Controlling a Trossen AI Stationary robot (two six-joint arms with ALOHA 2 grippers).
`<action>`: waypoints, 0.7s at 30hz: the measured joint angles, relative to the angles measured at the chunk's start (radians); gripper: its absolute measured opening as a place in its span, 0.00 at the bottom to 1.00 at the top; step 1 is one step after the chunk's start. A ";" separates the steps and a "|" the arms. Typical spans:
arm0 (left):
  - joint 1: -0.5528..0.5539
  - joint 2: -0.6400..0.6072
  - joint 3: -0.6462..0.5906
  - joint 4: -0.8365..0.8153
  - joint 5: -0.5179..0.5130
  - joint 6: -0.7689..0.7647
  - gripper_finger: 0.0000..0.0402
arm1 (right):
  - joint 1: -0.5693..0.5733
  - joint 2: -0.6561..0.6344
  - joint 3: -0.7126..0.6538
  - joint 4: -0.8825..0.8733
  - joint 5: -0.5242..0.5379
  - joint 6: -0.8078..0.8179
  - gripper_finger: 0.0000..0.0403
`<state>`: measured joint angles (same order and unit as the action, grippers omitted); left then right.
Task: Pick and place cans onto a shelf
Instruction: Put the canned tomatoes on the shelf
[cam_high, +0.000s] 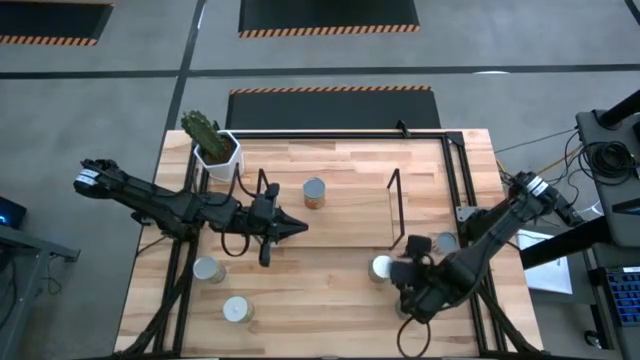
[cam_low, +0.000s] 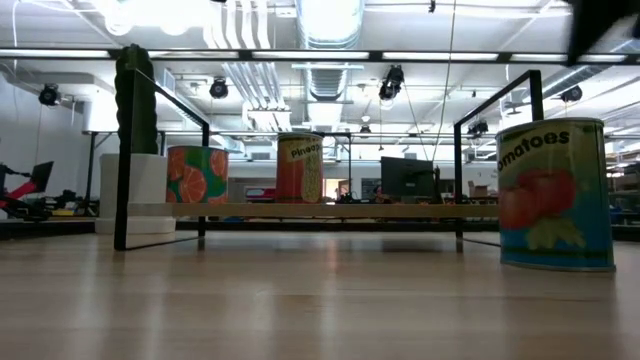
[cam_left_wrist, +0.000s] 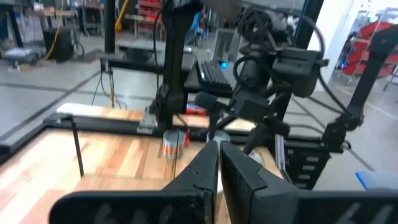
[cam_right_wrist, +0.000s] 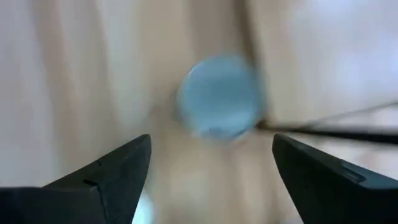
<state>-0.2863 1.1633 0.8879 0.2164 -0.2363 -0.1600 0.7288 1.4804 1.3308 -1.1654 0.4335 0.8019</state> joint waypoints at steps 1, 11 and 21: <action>0.000 0.000 0.000 0.014 0.000 0.007 0.00 | 0.000 -0.010 0.000 0.001 0.054 -0.040 0.80; 0.000 0.000 0.000 0.045 0.000 0.047 0.00 | -0.005 -0.023 0.004 0.020 0.255 -0.165 0.80; 0.000 0.000 0.000 0.067 -0.013 0.078 0.00 | -0.121 -0.007 0.004 0.066 -0.072 -0.096 0.89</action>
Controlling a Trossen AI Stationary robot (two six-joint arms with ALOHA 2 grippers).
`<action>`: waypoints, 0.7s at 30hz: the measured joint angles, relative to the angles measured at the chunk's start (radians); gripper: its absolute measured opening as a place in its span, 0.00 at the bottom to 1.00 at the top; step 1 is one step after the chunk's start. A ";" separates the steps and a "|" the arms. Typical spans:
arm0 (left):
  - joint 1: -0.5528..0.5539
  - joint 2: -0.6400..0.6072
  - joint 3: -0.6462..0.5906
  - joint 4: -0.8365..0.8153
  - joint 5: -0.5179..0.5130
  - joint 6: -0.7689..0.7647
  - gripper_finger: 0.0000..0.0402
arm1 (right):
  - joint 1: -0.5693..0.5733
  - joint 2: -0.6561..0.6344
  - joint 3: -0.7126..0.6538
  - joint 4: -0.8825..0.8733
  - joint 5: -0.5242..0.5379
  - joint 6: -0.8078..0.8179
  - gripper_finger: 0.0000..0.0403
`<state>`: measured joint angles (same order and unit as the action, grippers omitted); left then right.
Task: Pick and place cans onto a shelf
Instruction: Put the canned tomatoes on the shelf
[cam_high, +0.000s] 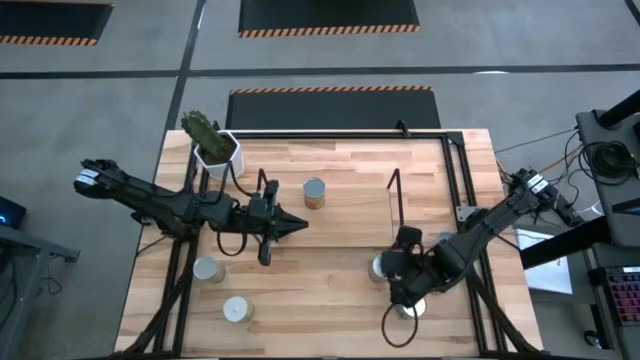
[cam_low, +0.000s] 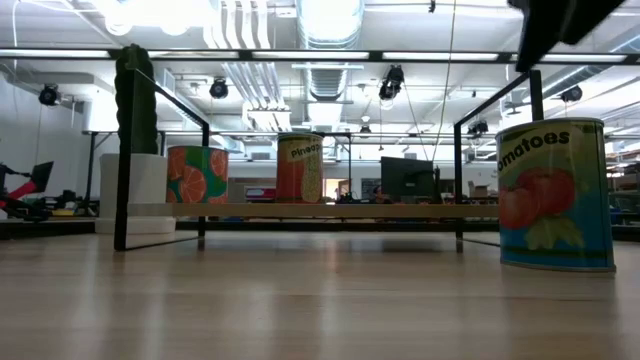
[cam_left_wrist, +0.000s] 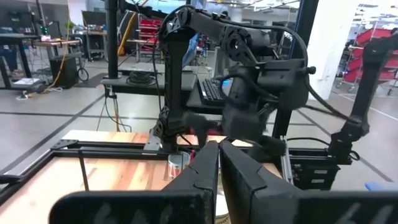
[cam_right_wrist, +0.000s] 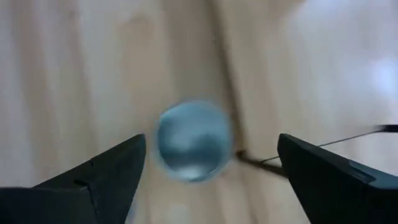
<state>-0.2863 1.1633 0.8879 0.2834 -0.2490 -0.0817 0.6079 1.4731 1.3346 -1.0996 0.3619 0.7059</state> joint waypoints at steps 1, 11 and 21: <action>0.000 0.000 0.000 0.002 -0.001 0.000 0.00 | -0.014 0.003 -0.001 0.004 -0.039 -0.020 0.90; 0.000 0.000 0.000 -0.015 -0.003 0.006 0.00 | -0.114 0.053 -0.001 0.018 -0.228 -0.155 0.92; 0.000 0.000 0.000 -0.023 -0.003 0.017 0.00 | -0.138 0.116 -0.001 0.014 -0.255 -0.189 0.92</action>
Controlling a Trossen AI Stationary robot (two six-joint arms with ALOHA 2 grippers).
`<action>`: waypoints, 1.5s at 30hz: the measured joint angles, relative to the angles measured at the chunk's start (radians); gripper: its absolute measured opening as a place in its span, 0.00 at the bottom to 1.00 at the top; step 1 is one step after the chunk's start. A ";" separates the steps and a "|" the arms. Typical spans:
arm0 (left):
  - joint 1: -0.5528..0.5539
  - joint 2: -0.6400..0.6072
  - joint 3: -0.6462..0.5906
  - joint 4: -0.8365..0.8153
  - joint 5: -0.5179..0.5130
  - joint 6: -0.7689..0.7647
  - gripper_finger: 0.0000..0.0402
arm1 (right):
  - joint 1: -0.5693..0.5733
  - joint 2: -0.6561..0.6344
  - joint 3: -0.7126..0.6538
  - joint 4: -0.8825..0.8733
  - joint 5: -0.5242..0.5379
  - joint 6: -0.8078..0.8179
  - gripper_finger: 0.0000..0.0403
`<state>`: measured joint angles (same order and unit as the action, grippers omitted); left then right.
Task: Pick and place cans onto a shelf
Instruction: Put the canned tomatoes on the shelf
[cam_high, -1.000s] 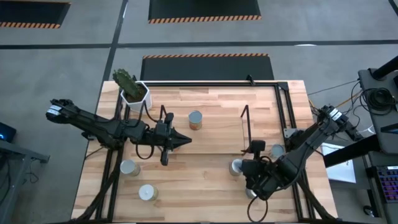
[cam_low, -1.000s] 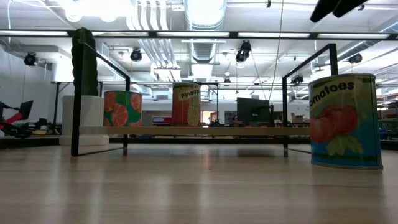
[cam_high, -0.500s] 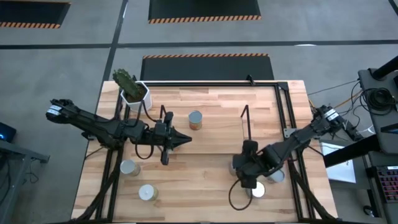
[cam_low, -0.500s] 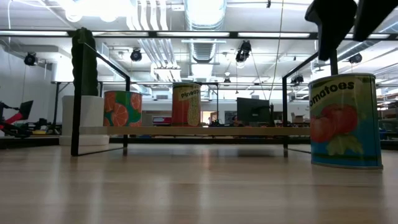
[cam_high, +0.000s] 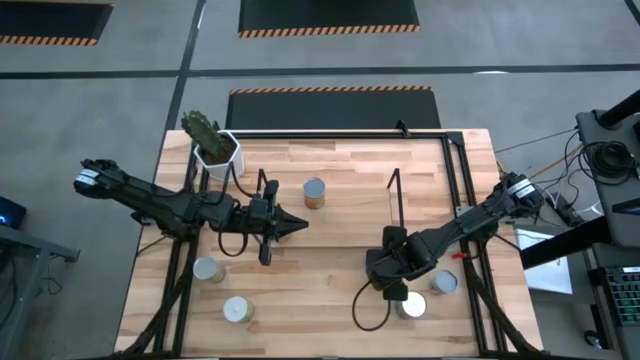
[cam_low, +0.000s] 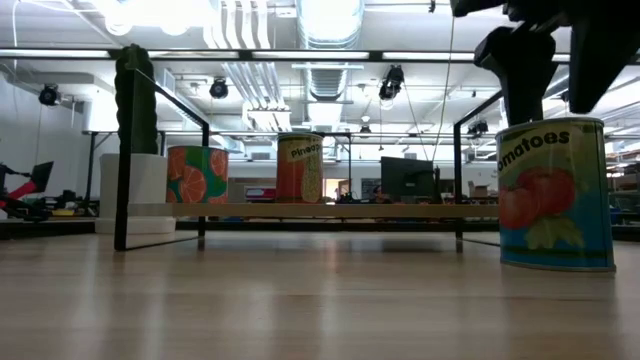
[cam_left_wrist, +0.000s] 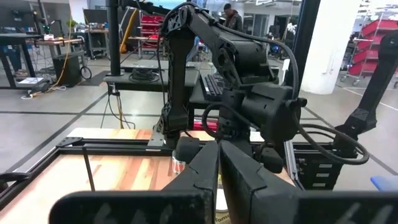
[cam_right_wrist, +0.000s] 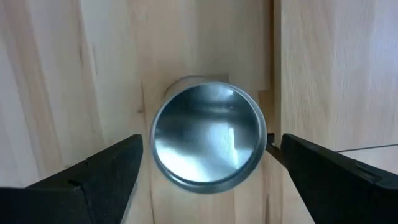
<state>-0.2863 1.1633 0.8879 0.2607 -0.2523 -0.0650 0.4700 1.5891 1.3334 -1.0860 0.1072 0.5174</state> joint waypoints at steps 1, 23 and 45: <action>0.000 0.000 0.000 0.000 0.000 0.000 0.00 | -0.001 0.006 0.001 -0.006 0.002 -0.003 0.92; -0.001 -0.002 0.000 -0.002 0.000 0.000 0.00 | -0.012 -0.002 0.017 -0.007 -0.048 0.068 0.92; -0.001 -0.003 0.000 -0.017 0.001 -0.004 0.00 | -0.012 0.027 0.013 0.000 -0.006 0.066 0.92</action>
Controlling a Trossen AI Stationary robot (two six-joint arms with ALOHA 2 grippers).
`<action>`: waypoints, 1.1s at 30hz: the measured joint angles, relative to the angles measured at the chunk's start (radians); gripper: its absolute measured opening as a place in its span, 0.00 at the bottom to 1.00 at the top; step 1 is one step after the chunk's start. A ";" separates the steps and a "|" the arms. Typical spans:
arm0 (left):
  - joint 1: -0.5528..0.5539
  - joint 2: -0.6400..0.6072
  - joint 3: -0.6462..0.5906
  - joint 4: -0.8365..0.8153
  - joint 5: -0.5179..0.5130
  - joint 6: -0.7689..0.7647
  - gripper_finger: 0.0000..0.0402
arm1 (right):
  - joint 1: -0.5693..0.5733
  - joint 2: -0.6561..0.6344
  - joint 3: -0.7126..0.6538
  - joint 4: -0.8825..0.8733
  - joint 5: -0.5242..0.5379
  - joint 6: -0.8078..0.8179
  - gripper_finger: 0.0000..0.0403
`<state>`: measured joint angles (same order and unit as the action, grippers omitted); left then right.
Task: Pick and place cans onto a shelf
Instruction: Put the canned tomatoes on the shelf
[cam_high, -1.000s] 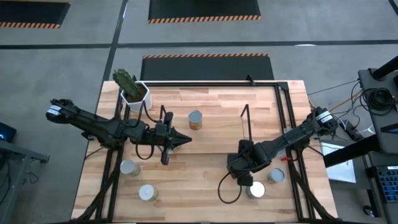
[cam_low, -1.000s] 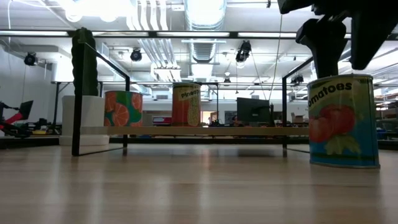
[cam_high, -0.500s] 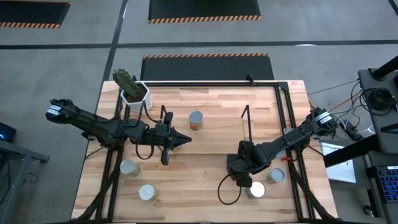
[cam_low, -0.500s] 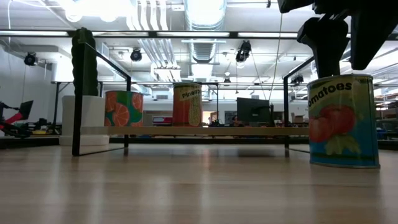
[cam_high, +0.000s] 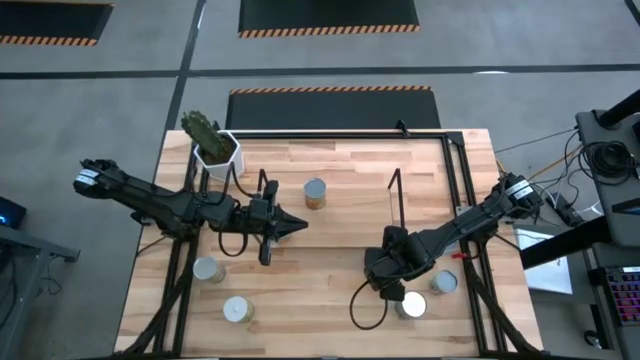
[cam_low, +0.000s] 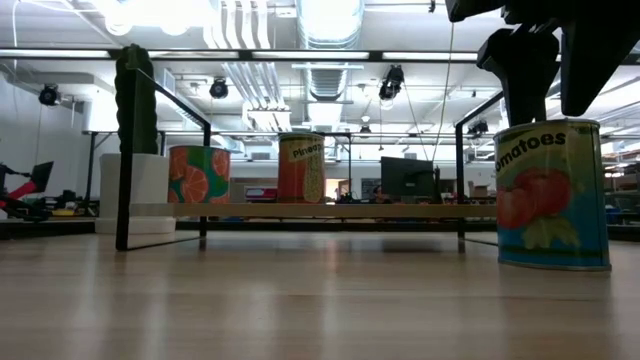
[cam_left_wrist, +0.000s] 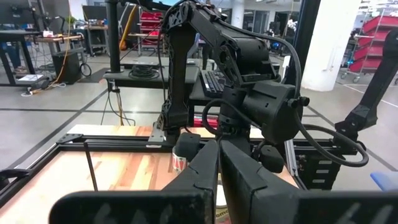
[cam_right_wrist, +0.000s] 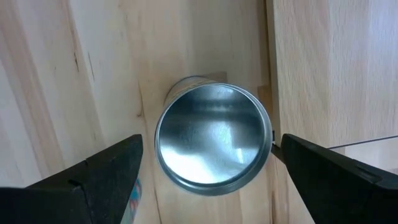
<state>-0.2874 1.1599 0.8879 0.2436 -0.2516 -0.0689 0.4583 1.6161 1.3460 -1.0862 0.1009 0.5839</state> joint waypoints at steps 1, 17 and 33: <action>0.000 0.000 0.000 0.000 0.000 0.000 0.00 | 0.000 0.000 0.000 0.001 0.000 0.000 0.92; 0.000 0.000 0.000 0.000 0.000 0.000 0.00 | 0.000 0.004 -0.001 0.016 -0.017 0.000 0.92; 0.000 0.000 0.000 0.000 0.001 -0.001 0.00 | 0.000 0.004 -0.028 0.045 -0.023 -0.026 0.92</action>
<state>-0.2874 1.1599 0.8879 0.2432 -0.2507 -0.0696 0.4583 1.6203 1.3182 -1.0416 0.0784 0.5575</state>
